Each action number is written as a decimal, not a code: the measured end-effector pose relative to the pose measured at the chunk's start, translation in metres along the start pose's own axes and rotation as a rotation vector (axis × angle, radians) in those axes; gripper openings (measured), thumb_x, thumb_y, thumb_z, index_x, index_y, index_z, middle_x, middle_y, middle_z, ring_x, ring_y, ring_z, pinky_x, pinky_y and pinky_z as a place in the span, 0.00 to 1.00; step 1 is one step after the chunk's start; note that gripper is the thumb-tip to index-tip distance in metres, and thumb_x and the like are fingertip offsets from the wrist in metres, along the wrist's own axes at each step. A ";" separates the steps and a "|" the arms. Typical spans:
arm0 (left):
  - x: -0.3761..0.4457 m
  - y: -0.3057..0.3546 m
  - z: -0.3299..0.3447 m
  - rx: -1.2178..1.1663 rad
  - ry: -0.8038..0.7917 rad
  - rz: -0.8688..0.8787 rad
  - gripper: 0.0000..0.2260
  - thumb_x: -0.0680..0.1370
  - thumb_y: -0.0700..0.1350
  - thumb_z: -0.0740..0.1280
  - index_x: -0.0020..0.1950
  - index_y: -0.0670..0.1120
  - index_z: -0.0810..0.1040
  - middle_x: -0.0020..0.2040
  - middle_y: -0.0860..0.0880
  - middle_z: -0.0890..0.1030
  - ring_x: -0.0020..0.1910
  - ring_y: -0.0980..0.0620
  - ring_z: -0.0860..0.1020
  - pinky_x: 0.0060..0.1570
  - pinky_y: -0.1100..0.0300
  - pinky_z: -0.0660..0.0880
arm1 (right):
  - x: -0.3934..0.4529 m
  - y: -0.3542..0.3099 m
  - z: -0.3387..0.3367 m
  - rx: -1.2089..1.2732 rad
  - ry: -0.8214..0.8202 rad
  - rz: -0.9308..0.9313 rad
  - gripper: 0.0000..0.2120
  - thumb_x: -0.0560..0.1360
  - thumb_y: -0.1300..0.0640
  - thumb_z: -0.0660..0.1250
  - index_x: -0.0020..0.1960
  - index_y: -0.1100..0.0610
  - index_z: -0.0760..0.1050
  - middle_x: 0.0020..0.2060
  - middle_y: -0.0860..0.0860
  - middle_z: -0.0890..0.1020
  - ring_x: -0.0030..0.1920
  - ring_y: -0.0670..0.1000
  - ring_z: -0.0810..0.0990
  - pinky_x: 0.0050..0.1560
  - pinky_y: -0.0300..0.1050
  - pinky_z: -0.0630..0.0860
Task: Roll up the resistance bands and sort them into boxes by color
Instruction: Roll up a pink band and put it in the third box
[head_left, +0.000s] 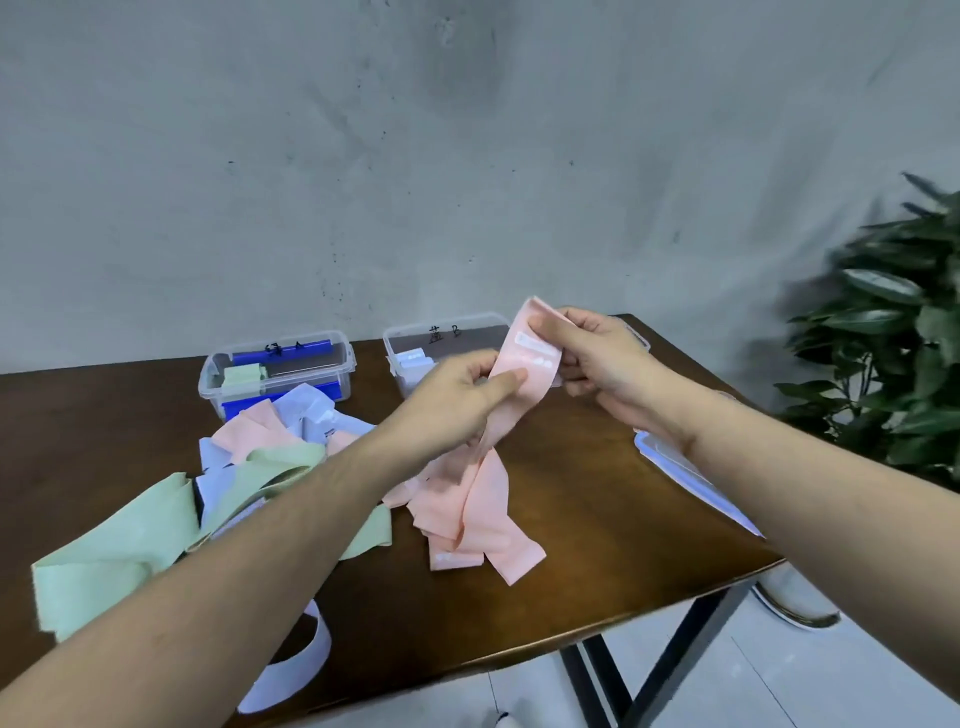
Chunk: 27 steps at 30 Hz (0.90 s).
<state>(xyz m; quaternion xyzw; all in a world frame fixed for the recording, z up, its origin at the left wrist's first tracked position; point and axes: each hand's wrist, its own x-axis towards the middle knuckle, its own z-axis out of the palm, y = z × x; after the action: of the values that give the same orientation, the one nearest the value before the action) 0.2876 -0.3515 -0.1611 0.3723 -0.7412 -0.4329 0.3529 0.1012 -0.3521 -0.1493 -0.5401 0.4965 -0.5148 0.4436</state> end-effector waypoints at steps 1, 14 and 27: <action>0.001 0.002 0.004 -0.063 -0.016 -0.018 0.07 0.83 0.47 0.63 0.47 0.49 0.79 0.26 0.52 0.73 0.24 0.52 0.67 0.26 0.63 0.67 | -0.002 0.000 -0.003 0.023 0.017 0.000 0.12 0.80 0.53 0.67 0.39 0.54 0.72 0.29 0.49 0.65 0.31 0.49 0.58 0.27 0.40 0.50; 0.031 0.021 0.041 -0.641 -0.001 -0.163 0.11 0.83 0.36 0.59 0.63 0.45 0.73 0.39 0.41 0.73 0.21 0.55 0.64 0.23 0.65 0.63 | -0.036 0.020 -0.036 0.046 -0.302 0.244 0.40 0.75 0.27 0.51 0.69 0.58 0.73 0.60 0.58 0.82 0.56 0.56 0.80 0.55 0.47 0.75; 0.075 -0.020 0.088 -0.643 0.254 -0.304 0.16 0.81 0.35 0.56 0.64 0.48 0.75 0.31 0.50 0.77 0.22 0.56 0.64 0.22 0.64 0.63 | -0.052 0.060 -0.068 -0.118 -0.271 0.372 0.11 0.82 0.47 0.62 0.61 0.50 0.77 0.50 0.50 0.83 0.53 0.50 0.84 0.51 0.52 0.83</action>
<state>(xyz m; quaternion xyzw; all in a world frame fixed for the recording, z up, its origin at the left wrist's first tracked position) 0.1821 -0.3892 -0.1970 0.3990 -0.4538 -0.6414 0.4727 0.0300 -0.3052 -0.2091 -0.5283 0.5527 -0.3171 0.5611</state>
